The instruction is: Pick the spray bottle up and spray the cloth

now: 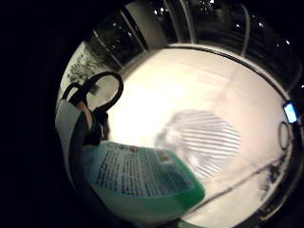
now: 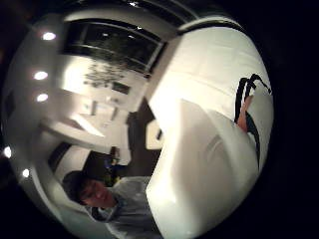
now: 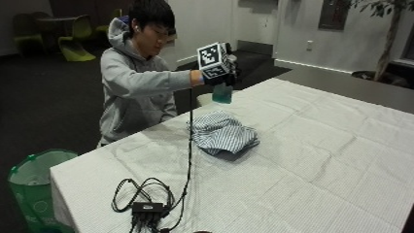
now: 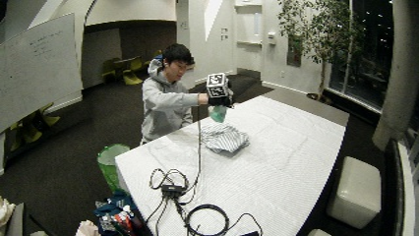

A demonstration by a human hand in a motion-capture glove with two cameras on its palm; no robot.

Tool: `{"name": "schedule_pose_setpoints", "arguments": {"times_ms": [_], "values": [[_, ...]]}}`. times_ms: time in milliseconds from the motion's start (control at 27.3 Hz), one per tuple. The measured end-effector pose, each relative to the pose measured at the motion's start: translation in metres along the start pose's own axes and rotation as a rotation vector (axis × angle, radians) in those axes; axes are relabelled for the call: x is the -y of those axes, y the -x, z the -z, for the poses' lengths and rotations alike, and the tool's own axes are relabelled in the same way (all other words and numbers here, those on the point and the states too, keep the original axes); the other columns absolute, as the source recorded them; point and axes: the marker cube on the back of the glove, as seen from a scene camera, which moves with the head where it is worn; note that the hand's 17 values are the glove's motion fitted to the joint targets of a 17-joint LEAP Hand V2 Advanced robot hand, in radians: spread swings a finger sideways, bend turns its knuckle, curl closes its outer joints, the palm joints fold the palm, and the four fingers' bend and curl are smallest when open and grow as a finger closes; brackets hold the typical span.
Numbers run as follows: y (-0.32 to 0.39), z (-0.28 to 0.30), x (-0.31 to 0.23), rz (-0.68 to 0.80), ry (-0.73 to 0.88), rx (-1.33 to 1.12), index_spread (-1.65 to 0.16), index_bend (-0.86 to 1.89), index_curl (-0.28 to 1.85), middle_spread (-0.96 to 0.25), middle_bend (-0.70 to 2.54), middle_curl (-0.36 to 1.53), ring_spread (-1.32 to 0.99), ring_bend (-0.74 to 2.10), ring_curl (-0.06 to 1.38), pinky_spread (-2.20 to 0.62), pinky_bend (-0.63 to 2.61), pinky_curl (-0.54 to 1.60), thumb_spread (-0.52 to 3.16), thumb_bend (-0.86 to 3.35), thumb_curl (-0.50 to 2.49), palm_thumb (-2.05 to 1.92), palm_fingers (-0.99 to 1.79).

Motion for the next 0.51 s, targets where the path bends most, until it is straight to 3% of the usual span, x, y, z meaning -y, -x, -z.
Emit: {"name": "schedule_pose_setpoints", "arguments": {"times_ms": [183,366,512], "values": [[0.032,-0.052,0.008,0.061,-0.114,0.372,-0.17,0.55,0.55,-0.05,0.66,0.5,-0.17,0.53,0.47,-0.28,0.37,0.43,0.07,-0.03,0.72,0.94,1.38],[0.039,-0.095,-0.003,0.131,-0.007,0.503,-0.17,0.55,0.55,-0.05,0.65,0.49,-0.17,0.52,0.47,-0.28,0.37,0.43,0.08,-0.03,0.72,0.94,1.38],[0.035,-0.132,0.02,0.102,-0.138,0.566,-0.16,0.55,0.55,-0.05,0.64,0.49,-0.17,0.52,0.47,-0.28,0.37,0.43,0.08,-0.03,0.72,0.94,1.38]]}}
